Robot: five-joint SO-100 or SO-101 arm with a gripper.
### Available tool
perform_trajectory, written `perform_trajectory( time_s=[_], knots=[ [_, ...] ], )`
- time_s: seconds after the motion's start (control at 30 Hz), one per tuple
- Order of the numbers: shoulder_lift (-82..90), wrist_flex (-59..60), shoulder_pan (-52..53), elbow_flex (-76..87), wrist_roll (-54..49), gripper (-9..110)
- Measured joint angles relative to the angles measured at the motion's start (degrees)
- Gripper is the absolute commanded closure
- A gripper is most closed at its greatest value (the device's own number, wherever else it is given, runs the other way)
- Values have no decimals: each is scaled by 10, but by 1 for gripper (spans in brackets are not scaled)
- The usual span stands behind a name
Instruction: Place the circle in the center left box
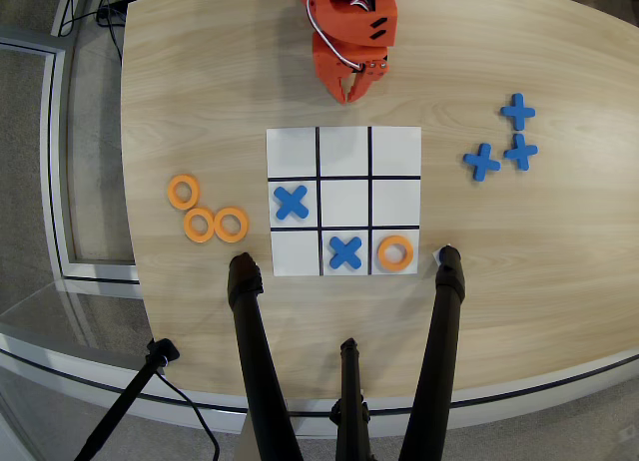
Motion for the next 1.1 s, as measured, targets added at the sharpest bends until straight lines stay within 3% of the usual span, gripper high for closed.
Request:
perform_trajectory(
  time_s=[0.5,1.1],
  knots=[
    [-84,-27,1,-33,4,99],
    [-505,-286,127,-284,-4,81]
  ],
)
